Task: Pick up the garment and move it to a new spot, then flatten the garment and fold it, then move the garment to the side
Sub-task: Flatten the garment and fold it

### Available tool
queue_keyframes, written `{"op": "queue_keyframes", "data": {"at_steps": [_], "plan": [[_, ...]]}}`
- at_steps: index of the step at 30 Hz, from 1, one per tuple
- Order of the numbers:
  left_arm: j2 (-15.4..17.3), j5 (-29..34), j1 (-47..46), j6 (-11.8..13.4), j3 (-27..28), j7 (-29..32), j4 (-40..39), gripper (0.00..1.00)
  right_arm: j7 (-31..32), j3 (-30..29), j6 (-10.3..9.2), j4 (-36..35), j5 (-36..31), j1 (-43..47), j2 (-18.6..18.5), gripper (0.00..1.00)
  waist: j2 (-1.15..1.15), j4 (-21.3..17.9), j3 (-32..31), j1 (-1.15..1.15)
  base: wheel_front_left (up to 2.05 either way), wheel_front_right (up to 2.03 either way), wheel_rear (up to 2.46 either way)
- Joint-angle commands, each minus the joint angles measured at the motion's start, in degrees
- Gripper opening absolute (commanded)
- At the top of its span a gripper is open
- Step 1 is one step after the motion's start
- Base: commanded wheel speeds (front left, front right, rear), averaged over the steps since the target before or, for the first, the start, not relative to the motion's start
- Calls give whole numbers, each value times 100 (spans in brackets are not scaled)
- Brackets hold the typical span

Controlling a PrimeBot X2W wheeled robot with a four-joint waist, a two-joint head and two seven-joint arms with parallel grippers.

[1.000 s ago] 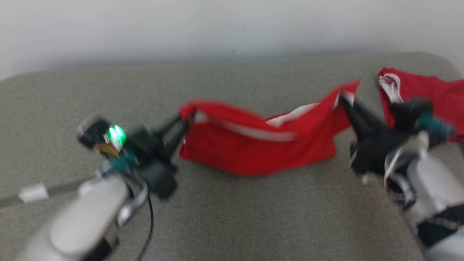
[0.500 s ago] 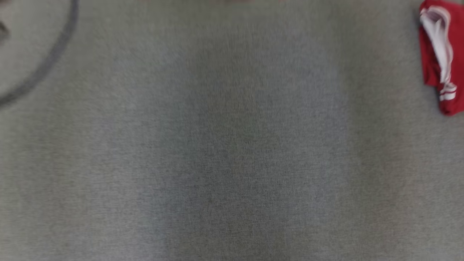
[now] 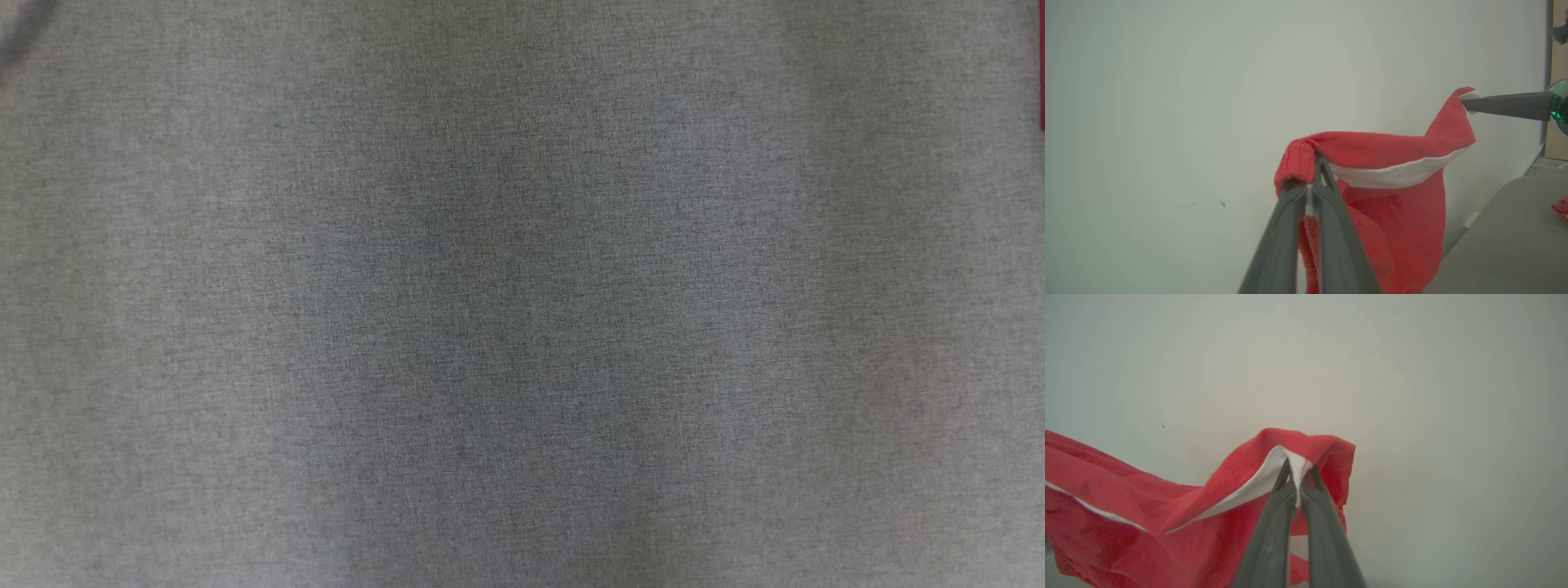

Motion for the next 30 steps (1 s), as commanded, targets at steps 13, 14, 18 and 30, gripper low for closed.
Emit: {"op": "queue_keyframes", "data": {"at_steps": [13, 14, 18, 30], "plan": [[169, 0, 3996, 118, 908, -179, -1874, 0, -812, 1024, -17, -1556, 1200, 3707, -1412, 0, -2, 19, -869, -2, 0, 0, 0], [107, 115, 4829, 216, 1212, -181, -2264, 0, -857, 999, -17, -1835, 1317, 4460, -1642, 0, -2, 24, -1038, -2, 0, 0, 0], [-9, 476, 6297, 292, 1310, -180, -2792, 0, -1011, 746, -17, -2314, 1530, 5829, -1869, 0, -2, 52, -1356, -2, 0, 0, 0], [-613, 1472, 9045, 268, 1783, -181, -2774, 0, -892, -439, -17, -3266, 1045, 9005, -1605, 0, -2, 92, -2140, -2, 0, 0, 0]]}}
